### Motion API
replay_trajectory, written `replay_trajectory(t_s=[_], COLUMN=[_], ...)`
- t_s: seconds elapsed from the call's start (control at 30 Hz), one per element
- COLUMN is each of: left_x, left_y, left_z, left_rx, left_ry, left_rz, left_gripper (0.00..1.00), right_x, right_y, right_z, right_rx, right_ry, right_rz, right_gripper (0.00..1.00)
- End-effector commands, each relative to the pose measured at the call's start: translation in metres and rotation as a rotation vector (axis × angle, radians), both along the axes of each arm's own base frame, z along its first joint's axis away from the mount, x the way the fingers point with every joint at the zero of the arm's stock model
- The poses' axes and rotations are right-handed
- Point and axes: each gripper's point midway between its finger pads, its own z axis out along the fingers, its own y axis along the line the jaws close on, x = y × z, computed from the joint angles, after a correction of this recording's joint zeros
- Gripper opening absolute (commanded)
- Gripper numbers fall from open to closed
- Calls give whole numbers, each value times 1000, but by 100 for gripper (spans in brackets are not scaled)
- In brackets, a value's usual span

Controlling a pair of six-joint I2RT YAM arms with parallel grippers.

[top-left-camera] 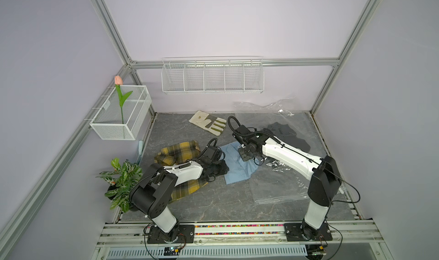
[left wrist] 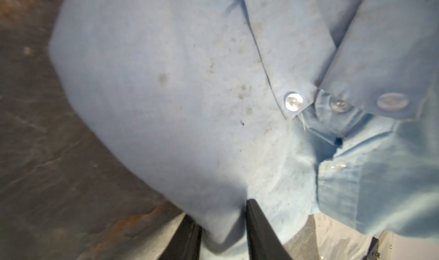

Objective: Place the folded shirt into the vacuum bag
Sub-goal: Pick up the shirt in the vacuum bag.

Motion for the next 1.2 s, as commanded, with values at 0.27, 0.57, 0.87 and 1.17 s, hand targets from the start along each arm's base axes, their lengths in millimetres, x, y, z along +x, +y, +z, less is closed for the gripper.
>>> replay_trajectory(t_s=[0.27, 0.57, 0.87, 1.17], left_x=[1, 6, 14, 9], left_y=[-6, 50, 72, 79], left_z=[26, 83, 132, 147], left_rx=[-78, -41, 60, 42], left_ry=[-35, -133, -236, -270], left_rz=[-3, 71, 73, 111], left_gripper=[34, 36, 37, 38], right_x=[-27, -32, -53, -57], right_y=[40, 49, 17, 18], right_z=[-65, -96, -152, -168], right_rx=[340, 344, -21, -99], right_ry=[186, 241, 274, 339], right_rz=[-73, -25, -33, -1], right_gripper=[19, 76, 97, 36])
